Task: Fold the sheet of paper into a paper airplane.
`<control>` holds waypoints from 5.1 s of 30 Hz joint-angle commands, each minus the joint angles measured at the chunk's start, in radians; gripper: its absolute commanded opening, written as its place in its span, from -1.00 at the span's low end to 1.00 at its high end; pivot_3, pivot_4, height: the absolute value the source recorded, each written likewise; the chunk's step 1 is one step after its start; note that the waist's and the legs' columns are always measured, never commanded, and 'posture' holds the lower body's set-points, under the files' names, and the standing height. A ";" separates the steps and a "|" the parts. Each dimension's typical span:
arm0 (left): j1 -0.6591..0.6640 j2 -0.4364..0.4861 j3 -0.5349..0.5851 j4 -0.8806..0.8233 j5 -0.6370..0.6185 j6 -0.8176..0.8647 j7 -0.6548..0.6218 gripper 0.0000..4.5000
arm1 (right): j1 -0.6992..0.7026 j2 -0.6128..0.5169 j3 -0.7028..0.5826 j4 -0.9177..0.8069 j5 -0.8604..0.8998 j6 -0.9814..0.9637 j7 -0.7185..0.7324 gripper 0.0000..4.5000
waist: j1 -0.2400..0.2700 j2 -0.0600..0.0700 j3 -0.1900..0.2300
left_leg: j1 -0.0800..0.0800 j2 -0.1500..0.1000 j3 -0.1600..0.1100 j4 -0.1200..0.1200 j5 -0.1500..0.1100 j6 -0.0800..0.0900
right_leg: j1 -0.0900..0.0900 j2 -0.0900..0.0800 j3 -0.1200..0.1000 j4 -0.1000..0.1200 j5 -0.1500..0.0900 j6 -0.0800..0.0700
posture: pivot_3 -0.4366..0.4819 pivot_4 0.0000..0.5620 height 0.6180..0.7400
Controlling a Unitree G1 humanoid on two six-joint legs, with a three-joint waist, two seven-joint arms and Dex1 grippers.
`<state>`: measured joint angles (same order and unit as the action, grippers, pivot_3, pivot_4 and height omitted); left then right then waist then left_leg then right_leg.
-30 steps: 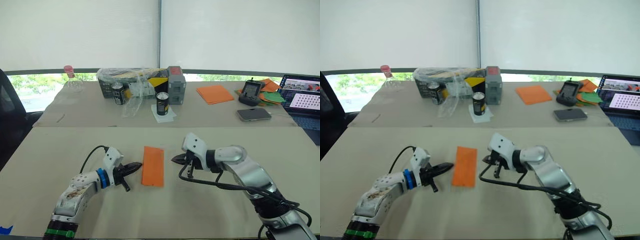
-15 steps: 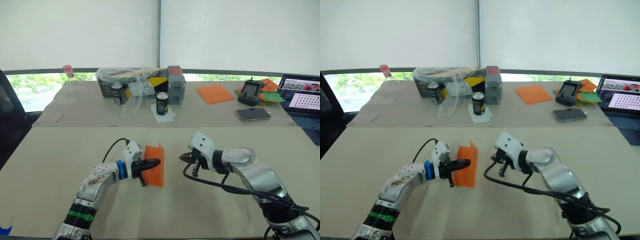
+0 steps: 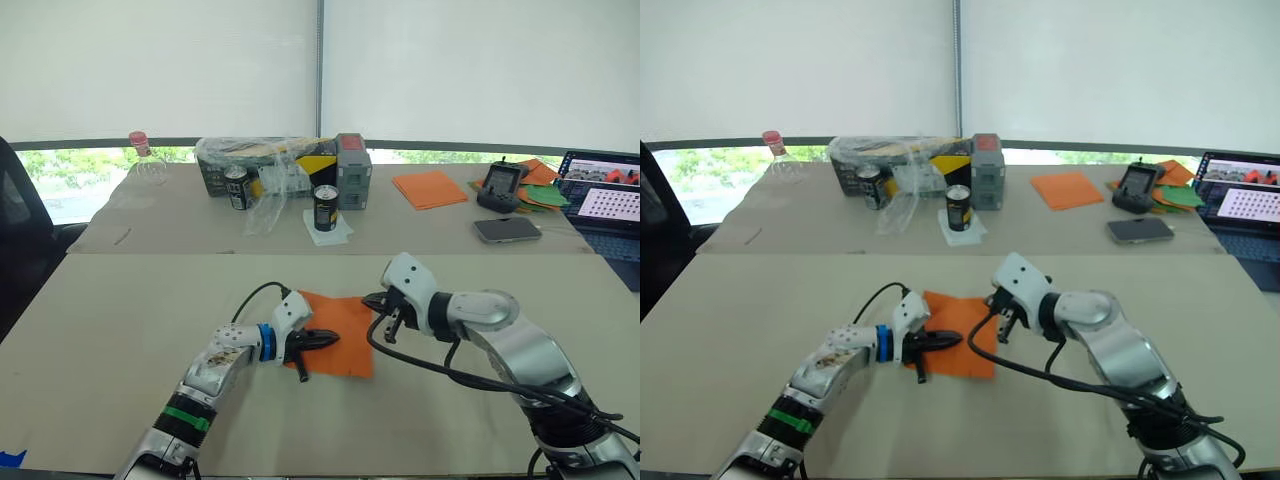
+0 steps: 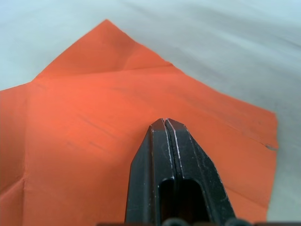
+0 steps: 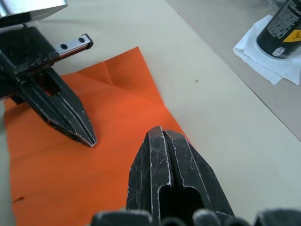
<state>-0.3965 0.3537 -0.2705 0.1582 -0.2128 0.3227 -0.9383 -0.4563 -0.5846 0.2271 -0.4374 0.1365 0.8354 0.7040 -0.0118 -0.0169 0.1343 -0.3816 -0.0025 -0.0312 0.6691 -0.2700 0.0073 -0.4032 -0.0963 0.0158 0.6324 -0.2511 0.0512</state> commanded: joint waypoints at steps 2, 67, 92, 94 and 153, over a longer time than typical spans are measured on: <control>0.014 0.008 -0.027 0.031 0.056 -0.006 0.024 -1.00 | 0.031 0.051 -0.055 -0.024 -0.016 0.038 -0.112 -0.99 | 0.000 0.000 0.000 | 0.000 0.000 0.000 0.000 0.000 0.000 | 0.000 0.000 0.000 0.001 0.000 0.000 | -0.05 -0.47 1.00; -0.052 -0.021 0.123 0.045 -0.018 0.032 0.130 -1.00 | 0.106 0.110 0.293 0.328 -0.381 -0.474 -0.185 -0.98 | -0.008 0.000 0.000 | 0.008 0.002 0.001 0.007 0.000 0.001 | 0.007 0.004 0.001 0.008 0.000 0.000 | -0.05 -0.47 1.00; -0.189 -0.137 -0.022 0.300 0.171 -0.054 0.164 -1.00 | 0.173 0.141 0.249 0.292 -0.465 -0.448 -0.165 -0.98 | 0.002 -0.001 0.000 | 0.012 0.001 0.000 0.006 -0.001 0.002 | 0.016 0.004 0.001 0.000 0.000 0.000 | -0.05 -0.47 1.00; -0.186 -0.138 -0.026 0.303 0.178 -0.047 0.166 -1.00 | 0.185 0.143 0.229 0.266 -0.447 -0.435 -0.155 -0.71 | 0.003 -0.001 0.000 | 0.011 0.001 0.000 0.006 -0.001 0.002 | 0.016 0.003 0.001 -0.001 0.000 0.000 | -0.05 -0.47 1.00; -0.065 -0.092 0.069 0.104 0.092 0.135 0.200 -1.00 | 0.189 0.211 0.044 -0.010 -0.039 -0.134 -0.047 -0.99 | -0.005 -0.001 0.000 | 0.010 0.001 -0.007 0.004 -0.003 0.004 | 0.014 0.004 0.001 -0.002 -0.001 0.000 | -0.05 -0.47 1.00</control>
<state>-0.4890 0.2400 -0.2011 0.2468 -0.1266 0.4209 -0.7383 -0.2754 -0.3651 0.2507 -0.4028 0.0801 0.6942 0.6413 -0.0165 -0.0180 0.1346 -0.3712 -0.0015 -0.0378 0.6735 -0.2726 0.0114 -0.3888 -0.0921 0.0164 0.6305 -0.2518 0.0515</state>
